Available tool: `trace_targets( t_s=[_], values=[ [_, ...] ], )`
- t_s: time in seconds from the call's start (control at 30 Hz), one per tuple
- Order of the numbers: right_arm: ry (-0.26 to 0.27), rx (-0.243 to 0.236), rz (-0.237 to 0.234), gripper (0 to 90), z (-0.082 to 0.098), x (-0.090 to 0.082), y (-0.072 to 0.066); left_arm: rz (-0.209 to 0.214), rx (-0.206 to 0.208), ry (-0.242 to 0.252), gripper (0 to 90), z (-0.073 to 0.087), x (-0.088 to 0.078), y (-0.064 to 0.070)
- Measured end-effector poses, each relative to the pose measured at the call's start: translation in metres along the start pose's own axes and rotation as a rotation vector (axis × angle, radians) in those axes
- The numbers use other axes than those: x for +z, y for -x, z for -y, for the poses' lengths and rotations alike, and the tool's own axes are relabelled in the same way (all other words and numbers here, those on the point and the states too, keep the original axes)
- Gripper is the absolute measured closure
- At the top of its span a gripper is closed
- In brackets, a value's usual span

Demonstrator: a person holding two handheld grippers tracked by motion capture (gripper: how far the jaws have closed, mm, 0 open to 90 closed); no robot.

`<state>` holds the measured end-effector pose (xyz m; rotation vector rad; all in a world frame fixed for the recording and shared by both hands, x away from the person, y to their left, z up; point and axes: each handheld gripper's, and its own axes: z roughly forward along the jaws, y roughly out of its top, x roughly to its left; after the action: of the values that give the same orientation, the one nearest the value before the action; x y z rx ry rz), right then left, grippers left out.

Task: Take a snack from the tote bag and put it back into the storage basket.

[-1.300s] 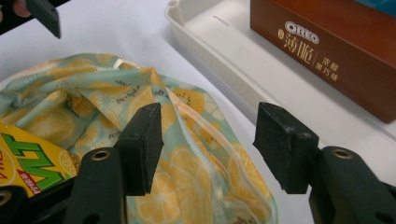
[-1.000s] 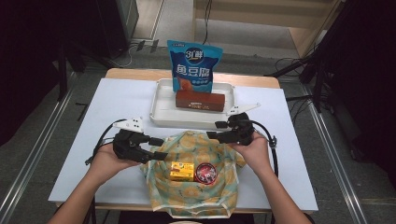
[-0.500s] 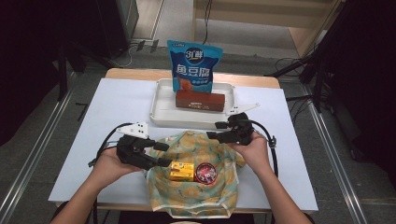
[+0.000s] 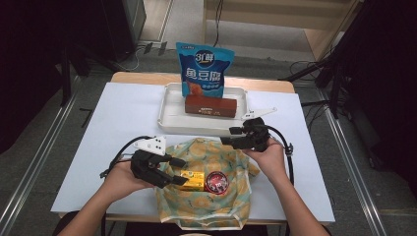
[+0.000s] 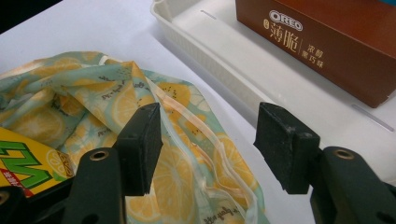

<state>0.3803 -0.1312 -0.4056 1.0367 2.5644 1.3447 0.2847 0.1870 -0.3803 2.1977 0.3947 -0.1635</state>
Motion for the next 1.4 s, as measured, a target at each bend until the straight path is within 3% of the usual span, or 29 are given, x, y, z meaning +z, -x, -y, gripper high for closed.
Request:
trace_targets(
  t_s=[0.13, 0.43, 0.73, 0.93, 1.4],
  values=[
    [-0.005, 0.004, 0.003, 42.0, 0.001, 0.000, 0.001, 0.017, 0.007, -0.022, 41.4, 0.002, 0.007, 0.002],
    [-0.004, 0.006, 0.008, 42.0, 0.001, 0.000, 0.003, -0.003, 0.038, -0.082, 41.0, 0.006, 0.022, 0.002],
    [-0.008, 0.008, 0.007, 42.1, 0.003, 0.001, 0.003, 0.041, 0.010, -0.049, 42.5, 0.010, 0.029, -0.007],
    [-0.010, 0.012, 0.006, 42.1, 0.003, 0.002, 0.003, 0.018, 0.016, -0.038, 48.4, 0.010, 0.025, -0.009],
    [-0.007, 0.006, -0.001, 42.4, 0.004, 0.003, 0.002, -0.021, 0.014, -0.032, 50.8, 0.009, 0.019, -0.009]
  ],
)
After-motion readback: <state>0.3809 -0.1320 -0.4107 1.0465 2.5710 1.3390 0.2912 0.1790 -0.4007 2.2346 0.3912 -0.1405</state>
